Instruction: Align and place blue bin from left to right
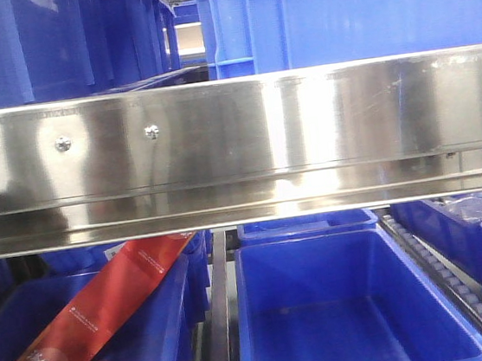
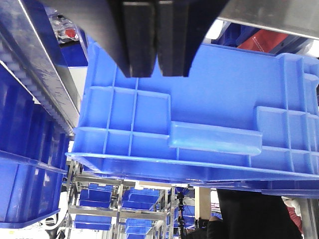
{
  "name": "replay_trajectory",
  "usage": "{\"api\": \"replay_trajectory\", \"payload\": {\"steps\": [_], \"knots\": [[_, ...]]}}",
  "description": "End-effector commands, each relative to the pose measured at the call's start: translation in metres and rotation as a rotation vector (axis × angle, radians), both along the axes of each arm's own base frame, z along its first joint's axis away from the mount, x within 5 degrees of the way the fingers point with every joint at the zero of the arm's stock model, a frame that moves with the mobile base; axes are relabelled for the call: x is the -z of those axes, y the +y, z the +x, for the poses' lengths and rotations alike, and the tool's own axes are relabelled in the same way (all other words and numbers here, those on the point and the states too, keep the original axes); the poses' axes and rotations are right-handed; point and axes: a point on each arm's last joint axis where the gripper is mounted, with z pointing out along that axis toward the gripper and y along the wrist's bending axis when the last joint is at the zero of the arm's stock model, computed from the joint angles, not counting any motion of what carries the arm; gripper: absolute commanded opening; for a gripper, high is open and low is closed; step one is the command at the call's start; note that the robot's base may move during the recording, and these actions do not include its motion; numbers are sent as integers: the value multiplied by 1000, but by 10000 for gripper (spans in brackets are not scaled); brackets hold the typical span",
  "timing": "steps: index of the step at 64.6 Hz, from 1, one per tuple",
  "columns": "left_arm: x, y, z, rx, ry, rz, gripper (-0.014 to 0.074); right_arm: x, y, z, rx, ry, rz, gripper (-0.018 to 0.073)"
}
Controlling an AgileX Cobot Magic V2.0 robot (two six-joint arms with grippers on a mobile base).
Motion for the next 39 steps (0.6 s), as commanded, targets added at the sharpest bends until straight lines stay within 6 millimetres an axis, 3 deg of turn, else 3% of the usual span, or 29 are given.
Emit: {"api": "replay_trajectory", "payload": {"steps": [1,19,39], "knots": [[-2,0,-1,-3,-19,5,-110,-2,0,-1,-1,-27,-11,-162],[-2,0,-1,-3,-19,5,-110,6,-6,0,83,-1,-20,-162],[-2,0,-1,-3,-19,5,-110,53,-16,-15,257,5,-20,-162]]}}
